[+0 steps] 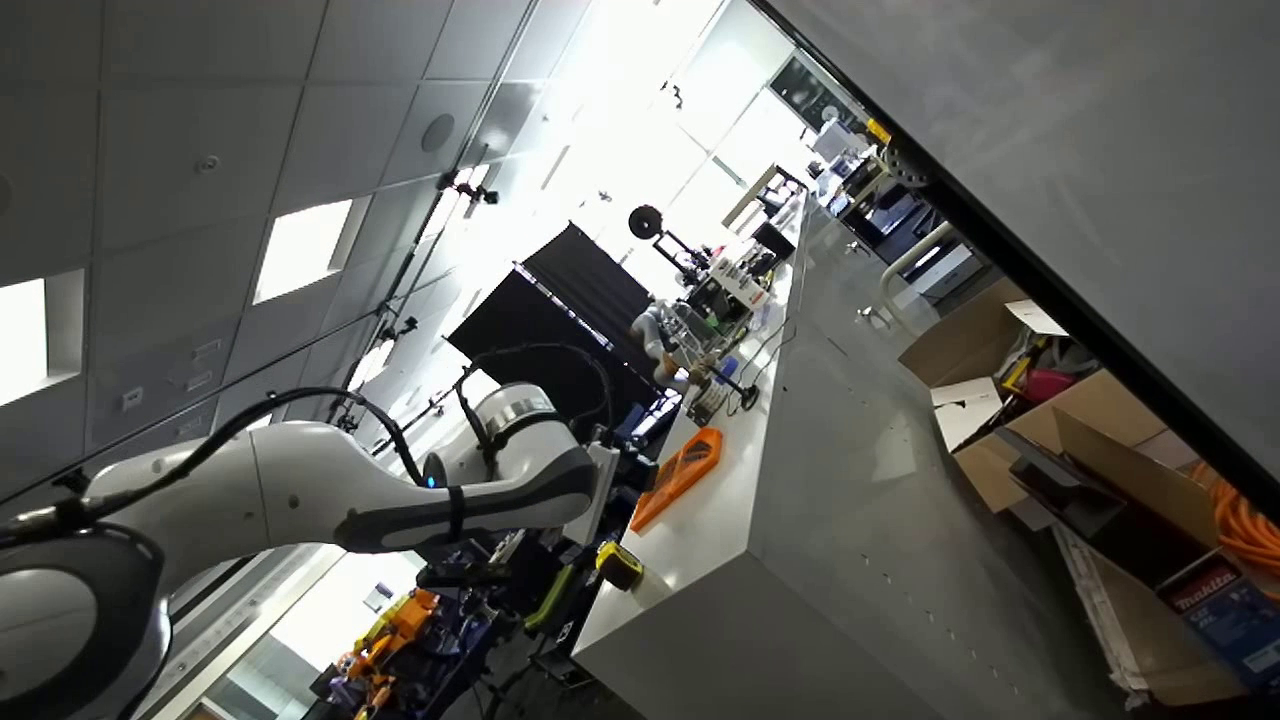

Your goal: Pick up the duster from the table, rub the white board and put the duster back to the table

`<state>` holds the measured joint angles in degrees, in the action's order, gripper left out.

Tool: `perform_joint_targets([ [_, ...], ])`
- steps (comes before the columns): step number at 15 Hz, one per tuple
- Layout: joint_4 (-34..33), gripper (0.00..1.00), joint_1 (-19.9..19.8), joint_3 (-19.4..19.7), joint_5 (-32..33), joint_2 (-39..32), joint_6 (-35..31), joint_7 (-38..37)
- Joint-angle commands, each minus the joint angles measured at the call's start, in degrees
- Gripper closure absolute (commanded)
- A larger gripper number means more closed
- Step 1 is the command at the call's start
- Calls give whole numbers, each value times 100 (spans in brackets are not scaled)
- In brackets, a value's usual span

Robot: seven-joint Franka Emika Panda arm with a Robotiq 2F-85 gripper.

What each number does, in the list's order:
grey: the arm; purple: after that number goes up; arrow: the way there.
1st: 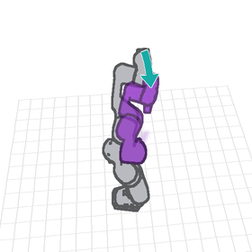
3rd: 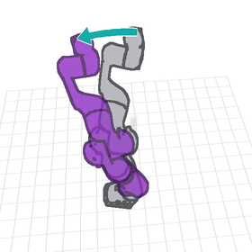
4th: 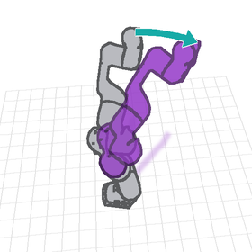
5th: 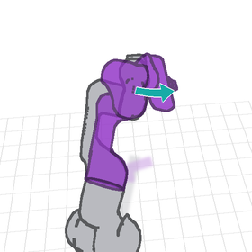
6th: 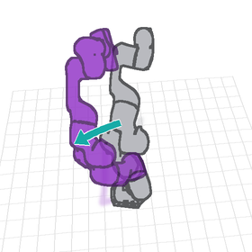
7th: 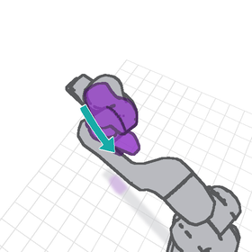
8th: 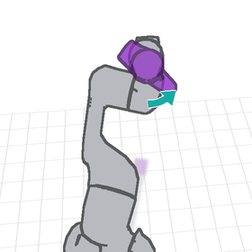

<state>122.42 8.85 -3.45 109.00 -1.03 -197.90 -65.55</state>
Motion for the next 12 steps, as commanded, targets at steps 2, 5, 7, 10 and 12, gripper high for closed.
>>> perform_joint_targets([
  [2,-26,70,-203,-676,-24,-532,7,-83],
  [5,305,20,-254,-257,903,-366,-75,-309],
  [7,154,37,-174,-360,647,-611,5,-151],
  [10,207,20,-283,-242,770,-577,-7,-150],
  [12,229,5,-241,-272,783,-506,43,-138],
])
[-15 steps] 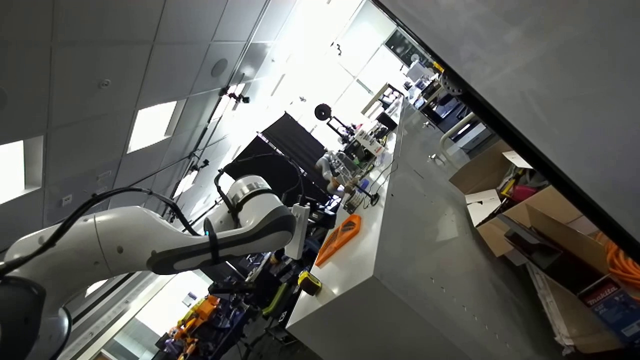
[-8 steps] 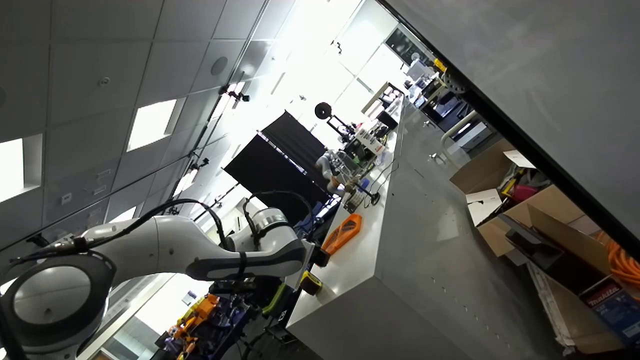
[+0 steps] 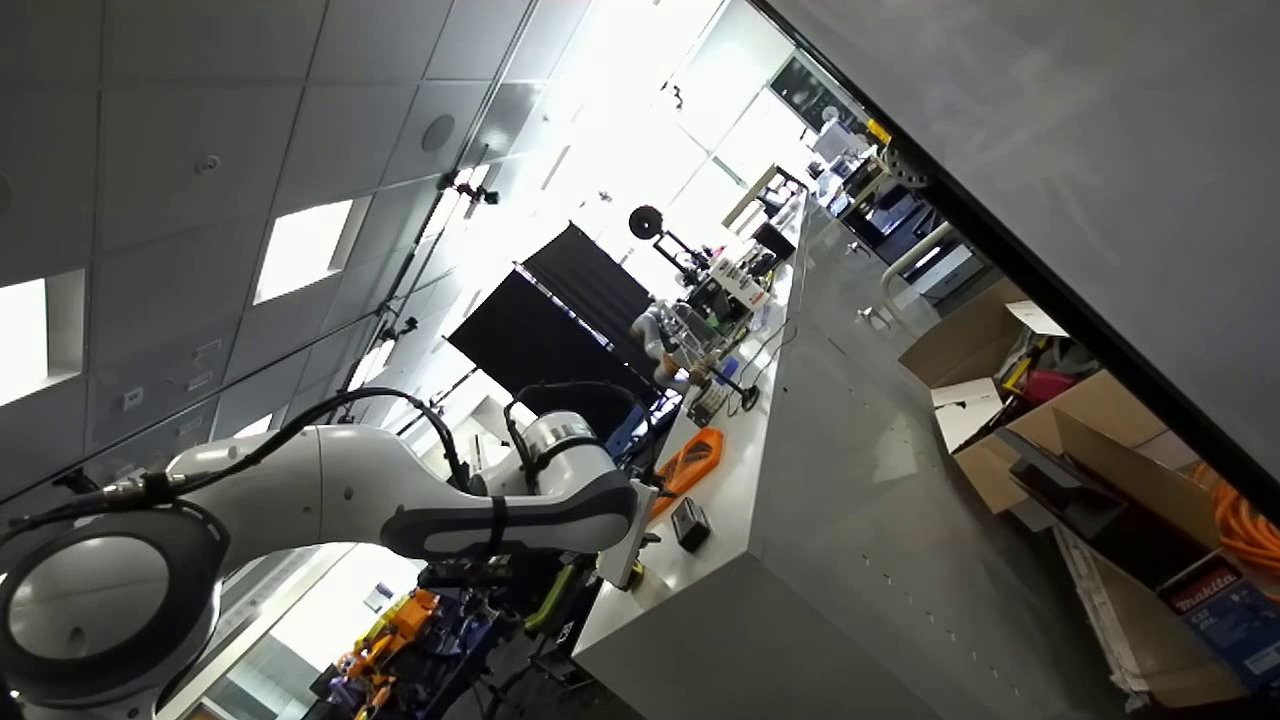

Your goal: Pick up the duster from the table, rub the white board and put the duster back to the table

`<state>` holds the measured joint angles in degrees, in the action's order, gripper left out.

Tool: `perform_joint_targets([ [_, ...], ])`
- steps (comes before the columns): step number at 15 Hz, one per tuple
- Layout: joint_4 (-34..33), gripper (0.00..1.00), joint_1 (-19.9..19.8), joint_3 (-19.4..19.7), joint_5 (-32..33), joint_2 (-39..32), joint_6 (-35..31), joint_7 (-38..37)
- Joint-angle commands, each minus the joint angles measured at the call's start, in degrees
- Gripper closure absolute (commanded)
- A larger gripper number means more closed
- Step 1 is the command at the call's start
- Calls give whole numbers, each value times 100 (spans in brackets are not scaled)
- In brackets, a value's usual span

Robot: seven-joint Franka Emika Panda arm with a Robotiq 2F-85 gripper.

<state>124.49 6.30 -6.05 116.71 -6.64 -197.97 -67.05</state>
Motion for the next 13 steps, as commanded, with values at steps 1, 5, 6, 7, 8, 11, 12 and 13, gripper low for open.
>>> perform_joint_targets([
  [1,46,3,36,-36,18,123,86,27],
  [5,149,0,105,-103,75,365,222,67],
  [6,147,0,109,-132,58,418,214,94],
  [7,153,0,117,-147,50,470,212,105],
  [8,166,0,136,-153,61,529,244,112],
  [11,1,0,135,-131,-1,328,50,47],
  [12,4,0,141,-133,-1,365,50,48],
  [13,8,0,144,-133,-1,384,51,48],
])
